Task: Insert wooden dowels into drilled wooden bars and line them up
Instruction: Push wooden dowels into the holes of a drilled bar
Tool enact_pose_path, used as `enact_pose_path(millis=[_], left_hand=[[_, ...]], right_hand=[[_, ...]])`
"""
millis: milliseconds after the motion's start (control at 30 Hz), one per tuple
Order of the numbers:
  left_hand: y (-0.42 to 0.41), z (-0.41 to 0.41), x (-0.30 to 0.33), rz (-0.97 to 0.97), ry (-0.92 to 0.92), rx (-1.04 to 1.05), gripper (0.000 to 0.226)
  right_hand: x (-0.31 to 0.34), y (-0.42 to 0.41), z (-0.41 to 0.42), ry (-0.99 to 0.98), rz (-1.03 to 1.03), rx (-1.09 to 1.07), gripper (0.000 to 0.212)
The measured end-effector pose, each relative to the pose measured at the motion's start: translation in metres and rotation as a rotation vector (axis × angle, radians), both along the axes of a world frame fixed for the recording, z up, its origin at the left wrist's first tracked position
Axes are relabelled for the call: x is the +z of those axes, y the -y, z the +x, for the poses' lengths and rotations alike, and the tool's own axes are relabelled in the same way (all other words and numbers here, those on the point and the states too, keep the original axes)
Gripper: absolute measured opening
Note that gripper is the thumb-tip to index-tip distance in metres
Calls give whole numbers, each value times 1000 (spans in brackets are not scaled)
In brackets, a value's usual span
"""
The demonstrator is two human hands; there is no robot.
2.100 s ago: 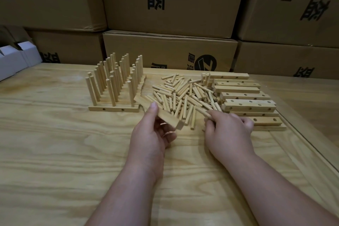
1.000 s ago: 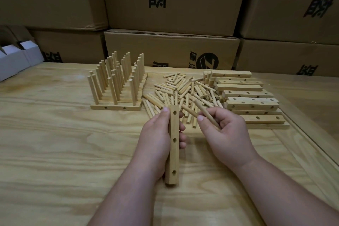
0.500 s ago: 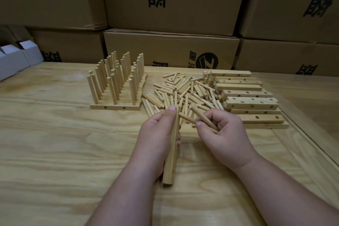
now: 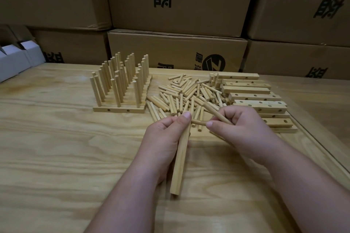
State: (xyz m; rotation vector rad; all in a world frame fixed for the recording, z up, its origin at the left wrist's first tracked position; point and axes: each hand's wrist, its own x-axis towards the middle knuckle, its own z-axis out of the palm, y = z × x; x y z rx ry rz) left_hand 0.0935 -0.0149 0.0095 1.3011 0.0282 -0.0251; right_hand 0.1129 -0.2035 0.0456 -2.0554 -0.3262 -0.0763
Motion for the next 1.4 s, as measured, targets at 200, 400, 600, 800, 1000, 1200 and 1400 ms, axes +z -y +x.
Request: enact_pose_path(millis=[200, 400, 600, 800, 1000, 1200, 1400], left_hand=[[1, -2, 4, 96, -18, 49, 27], [9, -5, 3, 338, -2, 122, 55], [10, -2, -3, 225, 20, 68, 58], [7, 1, -6, 235, 15, 72, 64], [10, 1, -8, 290, 19, 77, 63], [8, 1, -9, 390, -3, 35, 63], [10, 1, -11, 460, 5, 33, 76]], right_hand=[[12, -7, -5, -23, -88, -28, 19], [23, -19, -12, -32, -104, -13, 24], [27, -19, -13, -13, -143, -53, 29], [31, -17, -15, -49, -181, -42, 32], [37, -21, -19, -34, -228, -73, 32], [35, -21, -19, -90, -171, -76, 31], [37, -20, -18, -187, -144, -91, 33]])
